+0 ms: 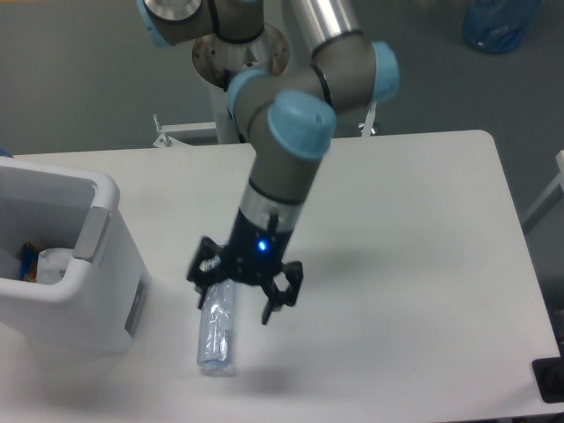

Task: Place the trash in the trash can
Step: 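Move the gripper back over the blue-labeled water bottle, then lower the gripper and grasp the water bottle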

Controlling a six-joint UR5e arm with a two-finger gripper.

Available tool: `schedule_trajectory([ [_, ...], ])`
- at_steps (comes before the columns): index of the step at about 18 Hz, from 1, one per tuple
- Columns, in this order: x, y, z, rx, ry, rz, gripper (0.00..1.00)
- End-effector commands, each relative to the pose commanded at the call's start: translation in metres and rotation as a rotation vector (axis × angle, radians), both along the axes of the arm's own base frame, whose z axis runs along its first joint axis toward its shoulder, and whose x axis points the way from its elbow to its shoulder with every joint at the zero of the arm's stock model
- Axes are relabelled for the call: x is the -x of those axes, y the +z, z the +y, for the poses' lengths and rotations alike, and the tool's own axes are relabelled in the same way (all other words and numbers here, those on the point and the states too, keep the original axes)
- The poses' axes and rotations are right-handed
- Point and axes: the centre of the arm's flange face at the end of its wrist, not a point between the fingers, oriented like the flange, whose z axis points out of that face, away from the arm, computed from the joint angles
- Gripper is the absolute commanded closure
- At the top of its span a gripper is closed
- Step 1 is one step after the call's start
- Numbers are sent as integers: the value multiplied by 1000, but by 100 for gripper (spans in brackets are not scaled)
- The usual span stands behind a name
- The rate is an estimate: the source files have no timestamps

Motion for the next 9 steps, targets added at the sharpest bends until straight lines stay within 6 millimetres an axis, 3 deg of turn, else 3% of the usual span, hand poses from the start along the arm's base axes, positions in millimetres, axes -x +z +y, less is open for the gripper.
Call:
schedule_trajectory([
  [3, 0, -21, 8, 49, -7, -49, 0],
  [9, -10, -64, 54, 261, -56, -66, 0],
])
